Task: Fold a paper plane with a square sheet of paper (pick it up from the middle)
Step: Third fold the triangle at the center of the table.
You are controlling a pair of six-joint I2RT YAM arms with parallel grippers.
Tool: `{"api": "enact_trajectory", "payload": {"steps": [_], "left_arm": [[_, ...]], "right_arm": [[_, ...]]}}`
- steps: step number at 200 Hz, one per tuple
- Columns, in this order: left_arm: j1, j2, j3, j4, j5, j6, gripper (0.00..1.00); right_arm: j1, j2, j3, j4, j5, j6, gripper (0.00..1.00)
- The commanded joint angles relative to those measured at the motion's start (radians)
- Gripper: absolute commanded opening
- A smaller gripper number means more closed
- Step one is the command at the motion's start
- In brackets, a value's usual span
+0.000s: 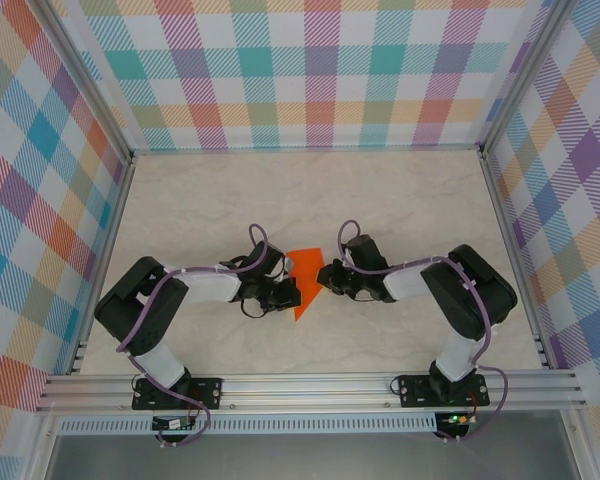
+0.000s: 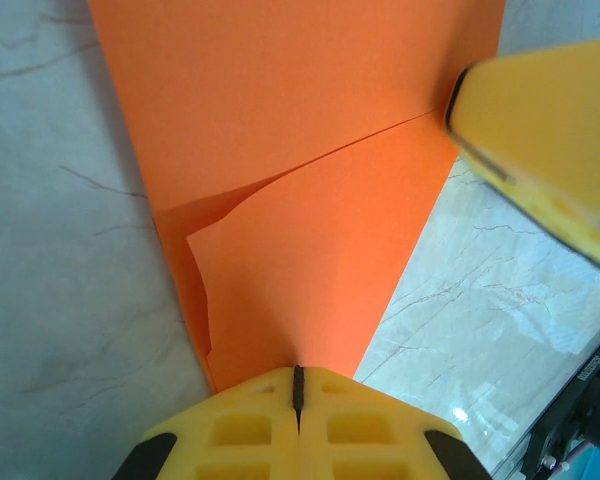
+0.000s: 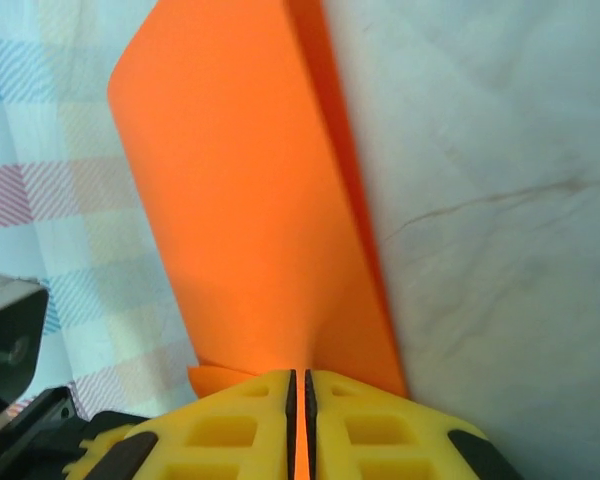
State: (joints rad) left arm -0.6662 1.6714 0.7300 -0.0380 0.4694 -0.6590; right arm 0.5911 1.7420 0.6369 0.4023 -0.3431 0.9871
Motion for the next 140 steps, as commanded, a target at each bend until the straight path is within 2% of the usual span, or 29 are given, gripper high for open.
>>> {"api": "enact_trajectory", "payload": {"steps": [1, 35, 66, 128, 140], "left_arm": [[-0.003, 0.051, -0.053, -0.165, -0.145, 0.035, 0.01], [-0.003, 0.038, -0.054, -0.185, -0.144, 0.058, 0.01], [0.002, 0.007, -0.055, -0.222, -0.144, 0.098, 0.01], [0.005, -0.085, 0.007, -0.3, -0.114, 0.142, 0.04], [0.005, -0.104, 0.03, -0.312, -0.113, 0.145, 0.06]], "right_arm": [[-0.048, -0.004, 0.014, -0.13, 0.139, -0.035, 0.15], [-0.075, -0.022, 0.004, -0.102, 0.117, -0.041, 0.16], [-0.076, -0.117, 0.01, -0.173, 0.127, -0.068, 0.21], [-0.072, -0.313, -0.038, -0.299, 0.077, -0.092, 0.36], [-0.071, -0.333, -0.05, -0.326, 0.071, -0.085, 0.41]]}}
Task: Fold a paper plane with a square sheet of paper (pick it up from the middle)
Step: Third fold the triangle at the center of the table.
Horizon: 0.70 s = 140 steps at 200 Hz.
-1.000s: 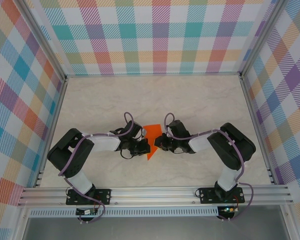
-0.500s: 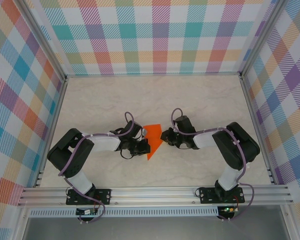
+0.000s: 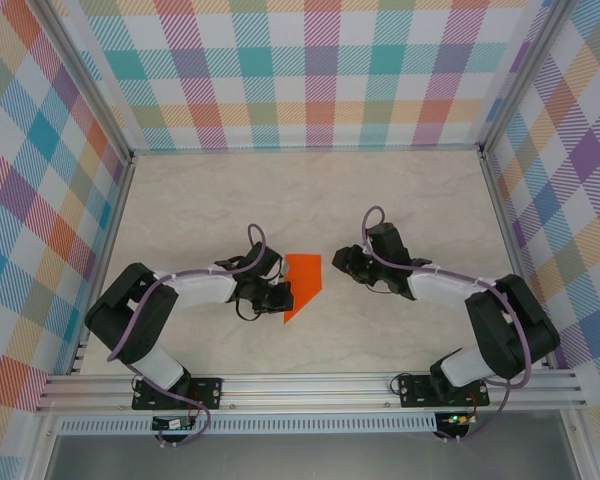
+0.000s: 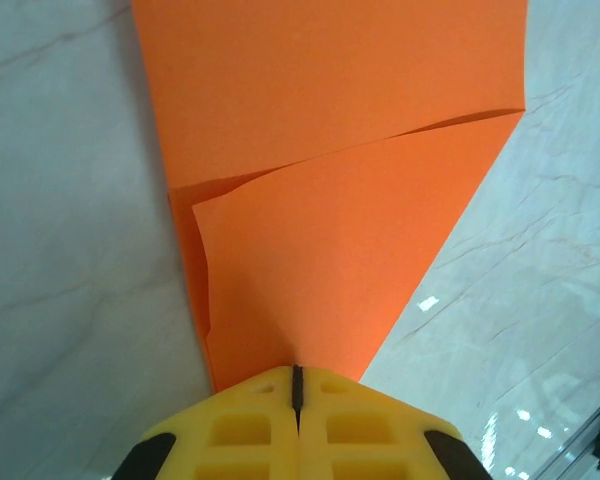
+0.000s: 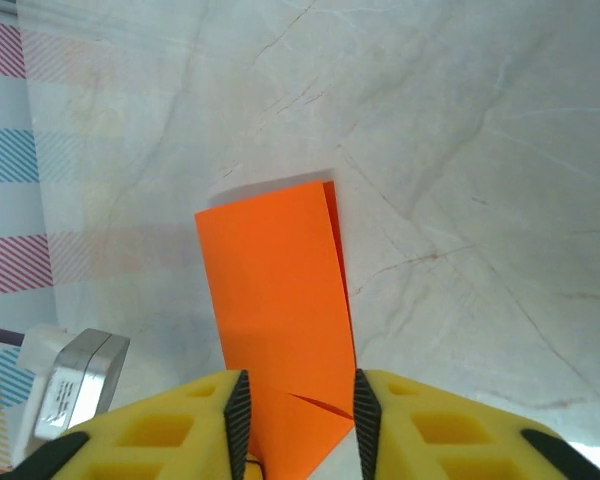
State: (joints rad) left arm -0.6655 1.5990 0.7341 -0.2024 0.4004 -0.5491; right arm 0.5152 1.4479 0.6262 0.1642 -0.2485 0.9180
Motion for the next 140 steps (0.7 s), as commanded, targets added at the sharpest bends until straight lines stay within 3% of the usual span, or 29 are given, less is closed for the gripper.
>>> {"api": "enact_trajectory", "payload": {"steps": [1, 58, 140], "left_arm": [[0.004, -0.032, 0.027, -0.148, -0.044, 0.035, 0.06], [0.007, -0.072, 0.119, -0.186, -0.089, 0.014, 0.13], [0.032, 0.029, 0.196, -0.181, -0.164, -0.055, 0.13]], "right_arm": [[0.005, -0.04, -0.04, -0.089, -0.025, -0.016, 0.41], [0.035, -0.021, -0.044, -0.092, -0.092, -0.001, 0.64], [0.061, 0.077, 0.053, -0.121, -0.147, -0.024, 0.67]]}}
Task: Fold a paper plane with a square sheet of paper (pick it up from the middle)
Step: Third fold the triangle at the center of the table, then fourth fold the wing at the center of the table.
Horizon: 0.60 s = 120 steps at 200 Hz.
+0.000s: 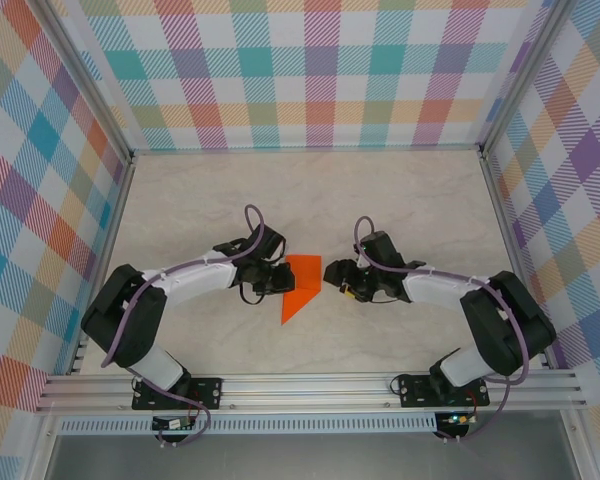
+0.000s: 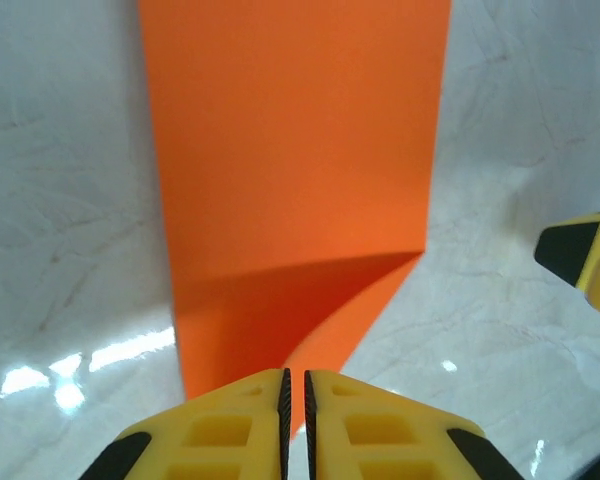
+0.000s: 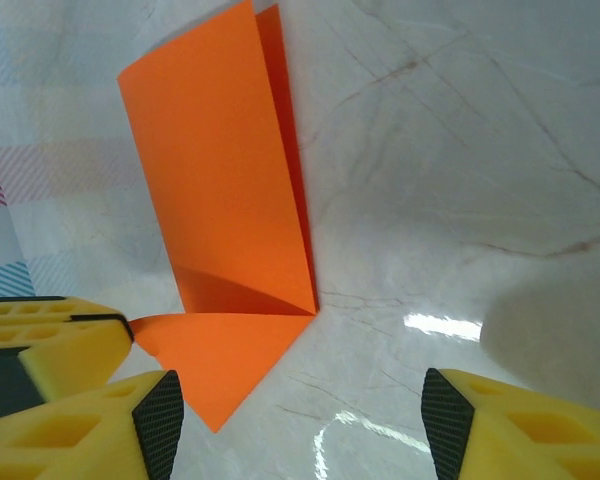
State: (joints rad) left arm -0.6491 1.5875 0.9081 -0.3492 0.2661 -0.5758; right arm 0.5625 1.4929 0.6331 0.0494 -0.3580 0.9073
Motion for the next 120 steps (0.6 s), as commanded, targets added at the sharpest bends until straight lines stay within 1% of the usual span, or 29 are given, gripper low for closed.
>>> {"api": "enact_trajectory", "payload": {"steps": [1, 42, 78, 120], "left_arm": [[0.016, 0.042, 0.023, -0.035, -0.032, -0.028, 0.13], [0.029, 0.058, 0.019, -0.037, -0.036, -0.027, 0.13], [0.034, 0.067, 0.009, -0.031, -0.04, -0.028, 0.12], [0.04, 0.078, 0.009, -0.015, -0.038, -0.025, 0.12]], "right_arm": [[0.014, 0.033, 0.047, -0.006, -0.038, -0.013, 0.67], [0.025, 0.121, 0.106, 0.036, -0.087, -0.002, 0.66], [0.04, 0.178, 0.158, 0.018, -0.087, 0.004, 0.65], [0.069, 0.223, 0.176, 0.01, -0.067, 0.029, 0.63]]}}
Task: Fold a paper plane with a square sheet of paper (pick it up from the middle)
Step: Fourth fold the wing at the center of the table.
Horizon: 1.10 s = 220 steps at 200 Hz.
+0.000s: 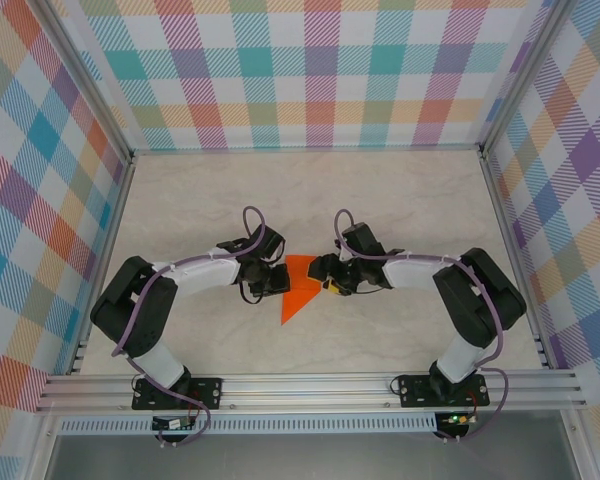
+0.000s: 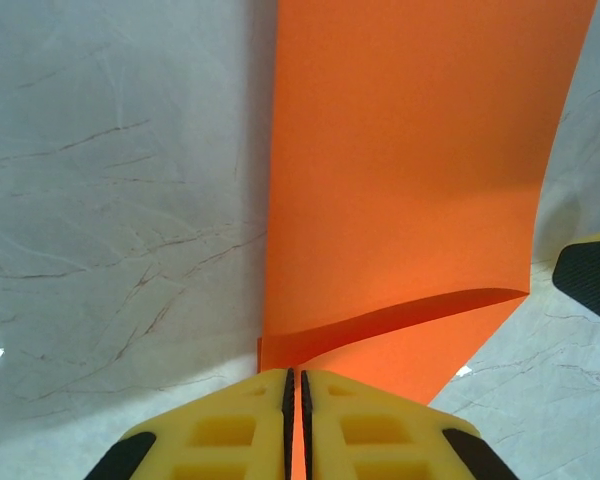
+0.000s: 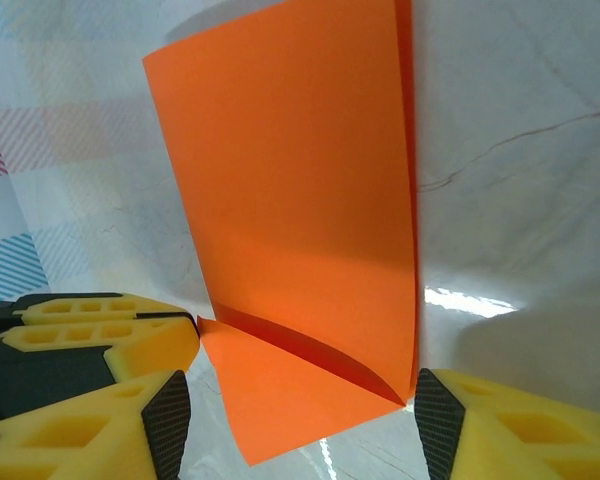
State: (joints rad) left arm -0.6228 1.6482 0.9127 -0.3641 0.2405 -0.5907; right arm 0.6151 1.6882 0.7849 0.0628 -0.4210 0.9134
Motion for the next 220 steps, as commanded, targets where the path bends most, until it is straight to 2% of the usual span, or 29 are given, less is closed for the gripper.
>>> {"api": "enact_trajectory", "payload": {"steps": [1, 72, 148, 195, 220], "left_arm": [[0.014, 0.019, 0.004, 0.0, -0.012, -0.009, 0.12], [0.018, 0.068, -0.023, 0.019, -0.027, -0.011, 0.11], [0.018, 0.047, -0.034, 0.011, -0.03, 0.002, 0.12], [0.018, -0.005, -0.025, -0.007, -0.039, 0.016, 0.15], [0.018, -0.07, -0.023, -0.039, -0.061, 0.028, 0.17]], "right_arm": [[0.017, 0.029, 0.024, -0.003, -0.003, 0.024, 0.63], [0.035, 0.036, 0.02, 0.027, -0.003, 0.062, 0.6], [0.035, 0.037, 0.074, 0.002, 0.001, 0.037, 0.59], [0.032, 0.112, 0.186, -0.09, -0.002, -0.071, 0.46], [0.025, 0.16, 0.241, -0.13, -0.005, -0.125, 0.45]]}}
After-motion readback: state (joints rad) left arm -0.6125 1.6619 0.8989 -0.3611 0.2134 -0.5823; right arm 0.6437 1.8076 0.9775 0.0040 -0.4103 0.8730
